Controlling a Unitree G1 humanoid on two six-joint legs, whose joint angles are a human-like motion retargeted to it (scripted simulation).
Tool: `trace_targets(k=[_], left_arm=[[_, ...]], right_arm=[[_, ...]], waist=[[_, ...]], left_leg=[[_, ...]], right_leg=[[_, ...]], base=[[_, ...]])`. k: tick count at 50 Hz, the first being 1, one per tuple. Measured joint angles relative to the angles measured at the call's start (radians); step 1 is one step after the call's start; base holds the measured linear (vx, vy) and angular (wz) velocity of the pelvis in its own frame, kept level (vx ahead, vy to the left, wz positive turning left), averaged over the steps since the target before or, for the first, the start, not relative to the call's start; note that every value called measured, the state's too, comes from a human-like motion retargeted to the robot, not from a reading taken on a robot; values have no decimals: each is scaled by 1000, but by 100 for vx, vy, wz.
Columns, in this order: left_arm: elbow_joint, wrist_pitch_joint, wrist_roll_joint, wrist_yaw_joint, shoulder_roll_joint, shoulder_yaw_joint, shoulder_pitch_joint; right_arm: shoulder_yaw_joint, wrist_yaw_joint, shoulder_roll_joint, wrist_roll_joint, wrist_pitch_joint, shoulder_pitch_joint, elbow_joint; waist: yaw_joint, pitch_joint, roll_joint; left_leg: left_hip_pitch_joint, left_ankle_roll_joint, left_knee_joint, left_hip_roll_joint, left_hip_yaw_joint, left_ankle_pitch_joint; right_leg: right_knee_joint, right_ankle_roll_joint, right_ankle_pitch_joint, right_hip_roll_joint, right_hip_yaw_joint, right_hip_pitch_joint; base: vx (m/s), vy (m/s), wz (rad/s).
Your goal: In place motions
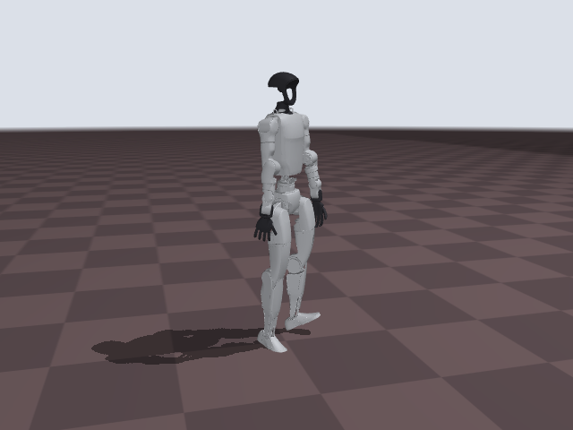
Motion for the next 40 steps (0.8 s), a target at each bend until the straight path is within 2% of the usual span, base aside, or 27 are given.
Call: trace_targets(k=[4, 8, 15, 18, 23, 28, 30, 35, 40], left_arm=[[177, 47, -33, 8, 7, 93, 151], [196, 134, -76, 36, 8, 146, 356], [196, 152, 1, -7, -5, 215, 497], [196, 161, -17, -2, 11, 175, 450], [196, 147, 3, 7, 50, 20, 241], [144, 130, 46, -6, 63, -101, -29], [54, 120, 25, -20, 56, -100, -121], [-106, 57, -25, -33, 13, -32, -281], [-244, -17, -14, -35, 5, -53, -370]], right_arm=[[74, 74, 63, -19, -42, -141, -196], [131, 110, 121, -3, -97, -250, -399], [218, 76, 133, -40, -189, -344, -577], [241, 64, 115, -87, -202, -310, -587], [225, 60, 81, -145, -192, -166, -497], [101, 46, 50, -195, -98, -15, -212], [13, 44, 24, -203, -6, 42, -62], [-128, 8, -51, -104, 98, 203, 67], [-255, -91, -92, -6, 68, 366, 67]], waist=[[2, 3, 5], [-12, -1, 8], [-23, -4, 11], [-28, -9, 4], [-38, -19, -10], [-47, -19, -23], [-52, -11, -26], [-65, -7, -26], [-61, 1, -28]], left_leg=[[11, -8, -2, 4, 18, -1], [14, -15, -7, 8, 33, -1], [21, -21, -8, 16, 53, -3], [19, -20, -8, 15, 50, -2], [8, -14, -3, 11, 35, -1], [-4, -7, 5, 9, 22, 1], [-8, -3, 7, 9, 18, 3], [-22, 2, 7, 9, 11, 8], [-32, 2, 13, 6, 3, 10]], right_leg=[[4, 2, 5, 3, 22, -7], [6, 1, 9, 10, 39, -18], [11, 3, 15, 17, 64, -29], [10, 3, 14, 17, 60, -27], [7, 5, 11, 10, 37, -21], [4, 7, 5, 4, 14, -8], [3, 7, 3, 3, 10, -3], [-4, 3, 2, 1, -3, -3], [-5, -1, 0, -6, -12, -6]], base=[[0, 0, 0], [0, 0, 0], [0, 0, -11], [0, 0, 0], [0, 0, 0], [0, 0, 0], [0, 0, 0], [0, 0, 0], [-1, 0, 0]])
